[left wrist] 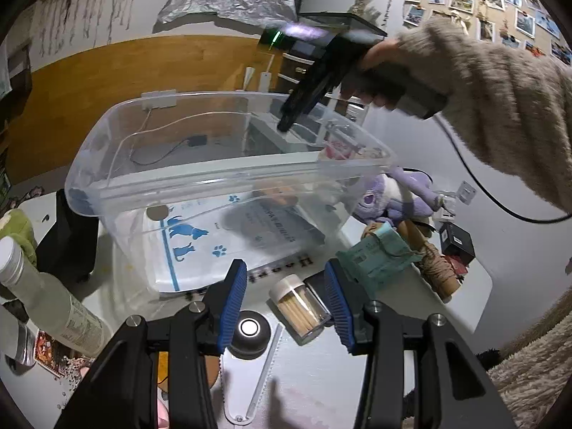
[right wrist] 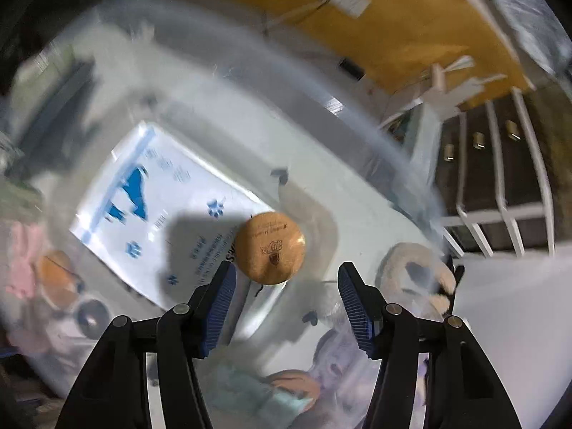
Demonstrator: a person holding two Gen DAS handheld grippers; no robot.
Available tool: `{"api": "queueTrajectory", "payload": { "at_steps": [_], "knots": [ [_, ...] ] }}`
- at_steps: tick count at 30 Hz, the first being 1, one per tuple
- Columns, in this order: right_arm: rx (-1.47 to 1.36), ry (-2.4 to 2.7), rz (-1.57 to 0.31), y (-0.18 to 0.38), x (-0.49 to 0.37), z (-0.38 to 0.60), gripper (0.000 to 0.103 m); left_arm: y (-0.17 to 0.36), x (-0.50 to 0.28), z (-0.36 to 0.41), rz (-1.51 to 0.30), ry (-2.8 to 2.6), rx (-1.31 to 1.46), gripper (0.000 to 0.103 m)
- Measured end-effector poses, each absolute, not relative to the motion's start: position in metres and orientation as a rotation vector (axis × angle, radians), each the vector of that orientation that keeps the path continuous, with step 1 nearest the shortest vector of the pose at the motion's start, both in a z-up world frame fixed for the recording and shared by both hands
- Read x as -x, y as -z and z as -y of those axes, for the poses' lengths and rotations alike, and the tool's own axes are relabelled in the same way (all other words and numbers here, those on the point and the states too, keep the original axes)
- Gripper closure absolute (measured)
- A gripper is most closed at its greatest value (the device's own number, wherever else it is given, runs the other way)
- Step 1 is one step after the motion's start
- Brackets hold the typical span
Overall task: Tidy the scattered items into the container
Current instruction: 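Raise the right gripper away from the clear container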
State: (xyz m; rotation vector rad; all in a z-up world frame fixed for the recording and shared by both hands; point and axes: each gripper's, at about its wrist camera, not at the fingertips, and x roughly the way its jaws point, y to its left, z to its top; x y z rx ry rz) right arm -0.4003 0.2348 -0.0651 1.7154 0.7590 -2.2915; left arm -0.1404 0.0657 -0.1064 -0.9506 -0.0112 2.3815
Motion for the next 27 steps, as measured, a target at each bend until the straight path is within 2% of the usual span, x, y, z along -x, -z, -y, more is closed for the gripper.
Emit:
{"api": "queueTrajectory", "payload": {
  "at_steps": [4,6,8,10,11,12,13,14,15,19,21,27],
  "knots": [
    [-1.53,2.522,-0.527,0.01,0.344,-0.255,0.043,0.102,0.132,-0.073,-0.026,-2.355,0.93,0.057],
    [-1.428,2.612,-0.412,-0.011,0.31,-0.267,0.043,0.1,0.126,-0.077,-0.056,-2.348,0.913,0.042],
    [-1.362,2.684,-0.313,-0.016,0.282,-0.282,0.043,0.098,0.121,-0.081,-0.081,-2.342,0.895,0.036],
    [-1.292,2.761,-0.193,-0.02,0.25,-0.295,0.043,0.096,0.117,-0.085,-0.104,-2.327,0.885,0.035],
    [-1.256,2.797,-0.133,-0.022,0.233,-0.302,0.04,0.096,0.115,-0.087,-0.113,-2.323,0.884,0.033],
    [-1.232,2.827,-0.082,-0.021,0.217,-0.308,0.027,0.096,0.113,-0.088,-0.121,-2.318,0.883,0.027],
    [-1.209,2.855,-0.05,-0.018,0.202,-0.311,0.018,0.096,0.111,-0.089,-0.129,-2.313,0.881,0.023],
    [-1.186,2.882,-0.017,-0.016,0.188,-0.314,0.009,0.095,0.11,-0.09,-0.133,-2.309,0.877,0.016],
    [-1.164,2.908,0.014,-0.014,0.173,-0.317,0.008,0.095,0.109,-0.091,-0.137,-2.305,0.872,0.01],
    [-1.12,3.009,0.103,0.0,0.126,-0.32,0.008,0.093,0.101,-0.097,-0.165,-2.276,0.855,0.007],
    [-1.062,3.064,0.184,0.009,0.105,-0.32,0.0,0.093,0.097,-0.101,-0.181,-2.261,0.853,0.004],
    [-0.978,3.188,0.368,0.04,0.061,-0.316,0.0,0.091,0.086,-0.107,-0.225,-2.233,0.821,0.004]
  ]
}}
